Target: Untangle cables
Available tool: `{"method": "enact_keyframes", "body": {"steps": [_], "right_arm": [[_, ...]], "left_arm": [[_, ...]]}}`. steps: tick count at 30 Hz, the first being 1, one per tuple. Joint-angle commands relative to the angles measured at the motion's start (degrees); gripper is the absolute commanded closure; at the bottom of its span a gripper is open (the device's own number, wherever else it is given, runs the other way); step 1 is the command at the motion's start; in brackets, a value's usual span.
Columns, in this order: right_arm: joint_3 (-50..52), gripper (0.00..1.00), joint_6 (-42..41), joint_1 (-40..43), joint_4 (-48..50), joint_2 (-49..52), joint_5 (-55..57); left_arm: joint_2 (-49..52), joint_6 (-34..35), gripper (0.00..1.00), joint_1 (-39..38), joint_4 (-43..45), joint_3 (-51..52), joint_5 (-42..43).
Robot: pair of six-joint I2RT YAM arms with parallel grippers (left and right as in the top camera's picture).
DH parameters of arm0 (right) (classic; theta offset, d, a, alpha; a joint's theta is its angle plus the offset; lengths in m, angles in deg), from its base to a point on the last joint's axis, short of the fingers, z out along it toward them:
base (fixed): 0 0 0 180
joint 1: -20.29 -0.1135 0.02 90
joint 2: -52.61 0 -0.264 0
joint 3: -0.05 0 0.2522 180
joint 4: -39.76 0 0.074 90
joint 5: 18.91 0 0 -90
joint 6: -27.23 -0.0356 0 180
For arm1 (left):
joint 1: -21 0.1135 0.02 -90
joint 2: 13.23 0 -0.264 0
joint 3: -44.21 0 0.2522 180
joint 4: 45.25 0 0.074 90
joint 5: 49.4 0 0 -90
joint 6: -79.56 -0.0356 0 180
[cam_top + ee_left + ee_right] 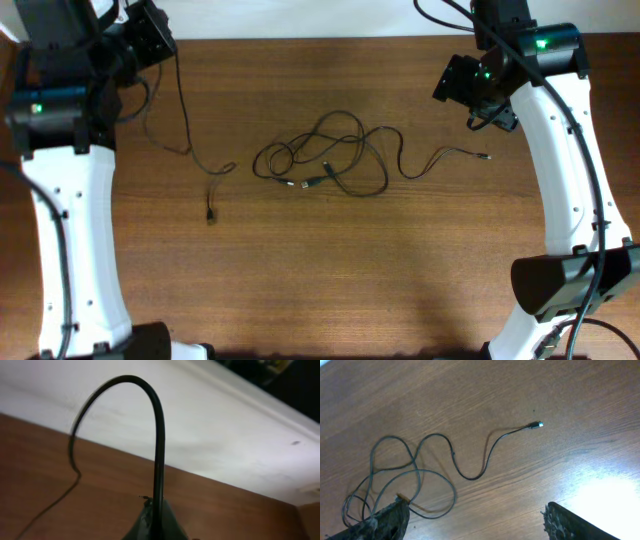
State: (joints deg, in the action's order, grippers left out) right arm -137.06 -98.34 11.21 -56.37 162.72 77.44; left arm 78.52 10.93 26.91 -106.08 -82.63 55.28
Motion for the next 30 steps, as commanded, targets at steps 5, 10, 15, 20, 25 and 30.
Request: {"method": "enact_keyframes", "body": {"steps": [5, 10, 15, 20, 25, 30], "right_arm": [[0.46, 0.13, 0.83, 0.09, -1.25, 1.7, -0.13], [0.46, 0.13, 0.83, 0.11, -2.1, 3.69, -0.22], [0.48, 0.13, 1.68, 0.11, -2.54, 5.14, -2.19], [0.48, 0.13, 2.36, 0.11, -2.4, 5.14, -3.37], [0.48, 0.13, 2.82, 0.11, -2.54, 5.14, -3.37], [0.48, 0.13, 3.85, 0.09, -2.58, 5.14, -3.98]], "left_arm": [[-8.57, -1.77, 1.0, 0.15, -0.24, -3.17, -7.13], [-9.01, -1.75, 1.0, 0.5, -1.36, -3.17, -10.32], [-7.17, -1.73, 1.0, 4.02, 1.14, -3.17, -10.05], [-4.44, -1.75, 1.0, 6.25, 8.7, -3.17, -7.43], [-0.63, -1.77, 1.0, 6.25, 20.26, -3.17, -7.45], [5.7, -1.62, 1.0, 6.25, 34.21, -3.17, -7.43]]}}
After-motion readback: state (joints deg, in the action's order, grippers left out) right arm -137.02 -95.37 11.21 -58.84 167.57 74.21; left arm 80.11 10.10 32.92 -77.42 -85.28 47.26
